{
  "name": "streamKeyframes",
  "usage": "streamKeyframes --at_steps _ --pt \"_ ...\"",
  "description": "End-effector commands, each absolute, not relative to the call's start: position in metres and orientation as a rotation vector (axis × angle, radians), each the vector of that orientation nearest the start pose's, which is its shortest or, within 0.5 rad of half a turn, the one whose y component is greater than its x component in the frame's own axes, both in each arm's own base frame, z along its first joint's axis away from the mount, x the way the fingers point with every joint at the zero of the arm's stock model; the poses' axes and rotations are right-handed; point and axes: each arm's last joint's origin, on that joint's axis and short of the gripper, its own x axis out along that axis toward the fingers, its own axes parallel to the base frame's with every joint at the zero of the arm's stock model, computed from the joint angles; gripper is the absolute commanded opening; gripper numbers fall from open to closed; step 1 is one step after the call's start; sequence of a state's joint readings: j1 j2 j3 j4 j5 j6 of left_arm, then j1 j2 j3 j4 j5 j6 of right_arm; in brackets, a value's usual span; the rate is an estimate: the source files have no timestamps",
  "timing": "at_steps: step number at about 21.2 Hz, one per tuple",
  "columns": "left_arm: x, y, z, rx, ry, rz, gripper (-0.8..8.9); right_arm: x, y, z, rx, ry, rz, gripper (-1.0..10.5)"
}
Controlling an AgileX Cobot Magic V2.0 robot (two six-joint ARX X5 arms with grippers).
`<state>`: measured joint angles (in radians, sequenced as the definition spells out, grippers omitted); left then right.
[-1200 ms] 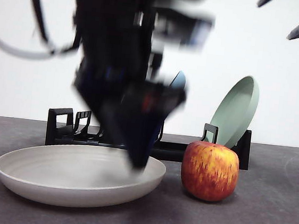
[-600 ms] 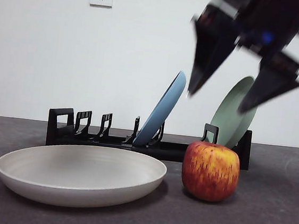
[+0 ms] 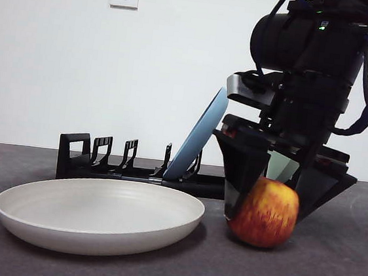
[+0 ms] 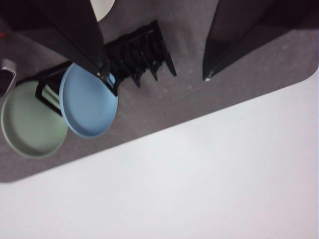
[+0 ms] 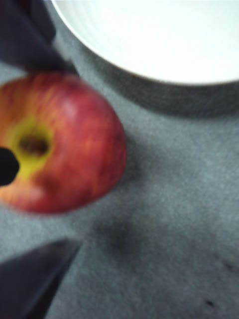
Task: Take the yellow plate from the plate rack,put the plate on the table,take the apple from the table,put the apple in the plate
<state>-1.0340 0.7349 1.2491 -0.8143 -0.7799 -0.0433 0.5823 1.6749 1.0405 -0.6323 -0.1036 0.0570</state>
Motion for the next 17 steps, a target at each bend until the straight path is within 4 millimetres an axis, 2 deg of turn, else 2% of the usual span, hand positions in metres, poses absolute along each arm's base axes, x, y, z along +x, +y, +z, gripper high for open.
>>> streamKeyframes --at_steps 1,2,5,8,10,13,15,17 --pt "0.065 -0.069 0.426 0.196 0.200 -0.239 3.14 0.258 0.175 0.175 -0.227 1.278 0.530 0.8" --pt "0.065 -0.069 0.425 0.198 0.202 -0.238 3.14 0.258 0.174 0.175 -0.228 1.278 0.530 -0.1" --pt "0.065 -0.069 0.425 0.203 0.206 -0.238 3.14 0.257 0.174 0.179 -0.225 1.267 0.531 -0.2" --pt "0.065 -0.069 0.425 0.205 0.207 -0.238 3.14 0.256 0.181 0.205 -0.210 1.202 0.559 -0.2" --pt "0.065 -0.069 0.425 0.205 0.207 -0.239 3.14 0.256 0.193 0.231 -0.207 1.121 0.605 -0.2" --pt "0.065 -0.069 0.425 0.205 0.207 -0.239 3.14 0.253 0.224 0.268 -0.215 0.990 0.704 -0.2" --pt "0.065 -0.069 0.424 0.208 0.210 -0.239 3.14 0.248 0.247 0.279 -0.235 0.948 0.767 -0.2" --pt "0.065 -0.069 0.424 0.209 0.210 -0.239 3.14 0.247 0.270 0.277 -0.259 0.947 0.809 -0.2"
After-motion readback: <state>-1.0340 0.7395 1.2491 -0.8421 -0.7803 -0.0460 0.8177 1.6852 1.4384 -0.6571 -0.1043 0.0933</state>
